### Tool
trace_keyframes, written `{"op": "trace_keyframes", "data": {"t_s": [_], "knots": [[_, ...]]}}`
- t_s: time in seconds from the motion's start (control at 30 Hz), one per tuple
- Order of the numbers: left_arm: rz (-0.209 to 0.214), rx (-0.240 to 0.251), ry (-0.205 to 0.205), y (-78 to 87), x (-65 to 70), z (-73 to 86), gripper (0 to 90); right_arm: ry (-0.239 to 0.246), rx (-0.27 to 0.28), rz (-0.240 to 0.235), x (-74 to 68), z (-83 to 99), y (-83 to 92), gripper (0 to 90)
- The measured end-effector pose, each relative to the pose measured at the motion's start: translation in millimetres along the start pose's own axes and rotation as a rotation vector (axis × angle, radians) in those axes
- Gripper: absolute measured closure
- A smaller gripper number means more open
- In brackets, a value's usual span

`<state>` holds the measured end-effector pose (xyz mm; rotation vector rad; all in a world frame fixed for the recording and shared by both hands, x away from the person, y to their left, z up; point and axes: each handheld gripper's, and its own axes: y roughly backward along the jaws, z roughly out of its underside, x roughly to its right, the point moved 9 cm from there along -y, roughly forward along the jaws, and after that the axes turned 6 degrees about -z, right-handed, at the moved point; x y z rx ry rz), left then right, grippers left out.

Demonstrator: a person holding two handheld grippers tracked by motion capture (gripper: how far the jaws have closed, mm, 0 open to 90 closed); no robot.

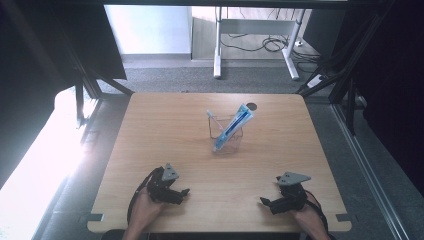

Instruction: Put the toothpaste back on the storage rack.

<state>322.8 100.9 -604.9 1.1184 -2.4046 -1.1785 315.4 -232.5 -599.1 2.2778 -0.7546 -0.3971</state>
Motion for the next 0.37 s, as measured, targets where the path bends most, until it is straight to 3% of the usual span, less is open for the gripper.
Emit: {"op": "trace_keyframes", "data": {"t_s": [0.13, 0.23, 0.37], "knots": [[0.019, 0.005, 0.011, -1.5, 1.5, -0.4, 13.0, 0.003, -0.007, -0.002, -0.2, 0.7, -0.5, 0.0], [0.043, 0.012, 0.046, -3.4, 1.8, 0.4, 12.9, 0.006, -0.009, -0.003, -0.2, 0.9, -1.1, 0.0], [0.037, 0.008, 0.038, -4.1, 1.2, -0.7, 12.9, 0.01, -0.012, 0.0, 0.4, 1.5, -1.4, 0.0]]}}
